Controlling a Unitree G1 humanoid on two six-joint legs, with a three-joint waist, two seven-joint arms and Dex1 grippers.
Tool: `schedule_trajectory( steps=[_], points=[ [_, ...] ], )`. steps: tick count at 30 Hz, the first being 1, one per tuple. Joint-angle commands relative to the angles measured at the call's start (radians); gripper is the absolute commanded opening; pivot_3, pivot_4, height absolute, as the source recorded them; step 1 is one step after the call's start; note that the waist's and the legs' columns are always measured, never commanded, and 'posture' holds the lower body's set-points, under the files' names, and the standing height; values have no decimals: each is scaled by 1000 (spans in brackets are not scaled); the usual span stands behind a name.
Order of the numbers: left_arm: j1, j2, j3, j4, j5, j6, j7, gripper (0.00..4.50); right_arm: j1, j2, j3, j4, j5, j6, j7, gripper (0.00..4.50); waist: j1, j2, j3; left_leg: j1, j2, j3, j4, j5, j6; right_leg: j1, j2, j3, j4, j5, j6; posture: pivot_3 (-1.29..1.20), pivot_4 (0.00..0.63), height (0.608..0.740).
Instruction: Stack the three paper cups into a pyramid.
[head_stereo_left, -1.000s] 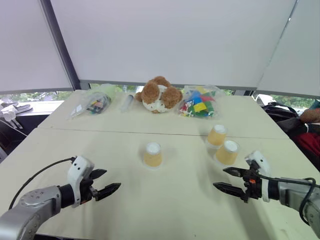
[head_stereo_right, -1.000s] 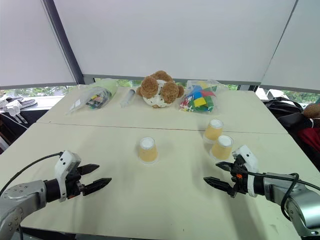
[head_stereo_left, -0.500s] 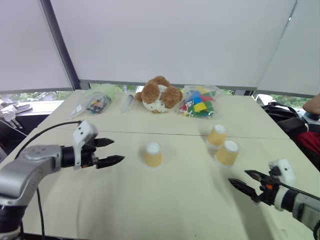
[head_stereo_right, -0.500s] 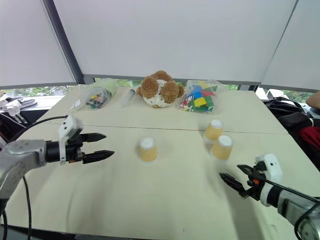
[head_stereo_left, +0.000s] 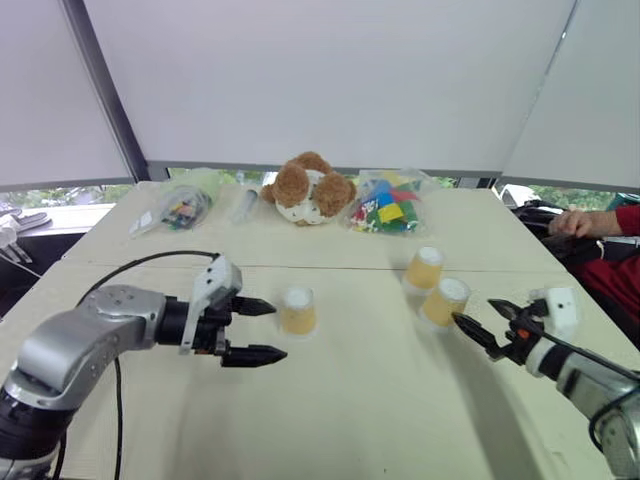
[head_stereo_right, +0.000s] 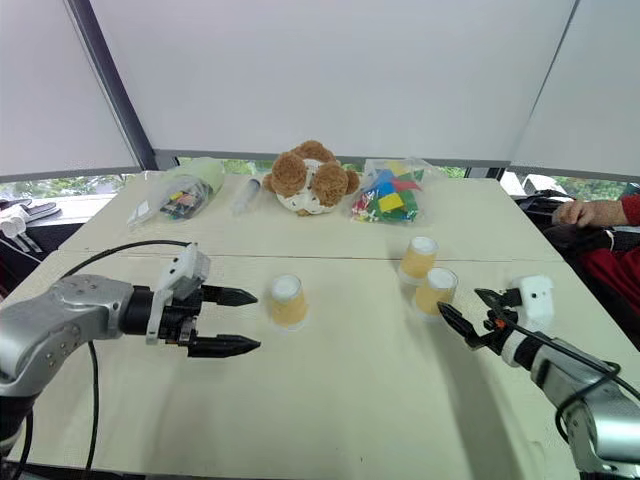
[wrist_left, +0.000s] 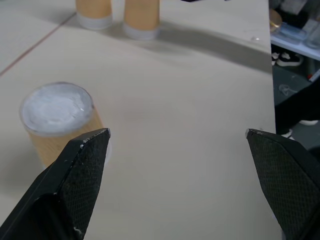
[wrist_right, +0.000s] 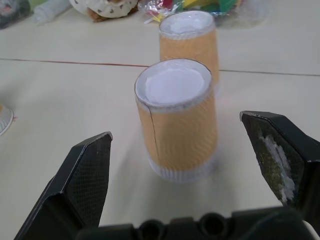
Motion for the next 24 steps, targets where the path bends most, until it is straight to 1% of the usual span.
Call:
schedule_trajectory(
  steps=[1,7,17,18,19,20,21,22,24],
  points=[
    [24,16,41,-52,-22,13,21,4481,-53,2,11,52,-16,-49,19,4500,2,0,0,0,0,0,0,0,0,0,0,0,0,0,0,0,150,740],
    [75,18,55,-71,-25,12,49,4481,-145,13,49,189,-40,-109,43,4500,1,0,0,0,0,0,1,0,0,1,0,0,0,0,0,0,150,740],
    [130,16,49,-64,-2,-23,71,4481,-258,31,71,362,-52,-171,98,4500,0,0,0,0,0,0,1,0,0,0,0,0,0,0,0,0,150,740],
    [135,14,50,-65,-1,-24,75,4500,-263,31,71,373,-55,-179,103,3954,0,0,0,0,0,0,1,0,0,0,0,0,0,0,0,0,150,740],
    [140,13,51,-66,-1,-26,77,4500,-267,32,71,380,-57,-185,107,3676,0,0,0,0,0,0,1,0,-1,0,0,0,1,0,0,0,150,740],
    [144,12,51,-67,-1,-27,79,4500,-269,34,71,384,-58,-192,111,3238,1,0,0,0,0,0,0,0,-1,0,0,0,1,0,0,0,150,740],
    [149,11,52,-68,-1,-28,80,4500,-272,34,70,386,-57,-196,113,2701,1,0,0,0,0,0,1,0,-1,0,0,0,1,0,0,0,150,740],
    [154,12,51,-70,1,-30,80,4500,-274,35,71,386,-57,-196,115,2404,1,0,0,0,0,0,1,0,-1,0,0,0,1,0,0,0,150,740],
    [161,13,50,-70,2,-32,81,4500,-277,35,72,384,-58,-194,118,2406,0,0,0,0,0,0,1,0,-1,0,0,0,1,0,0,0,150,740]
  ],
)
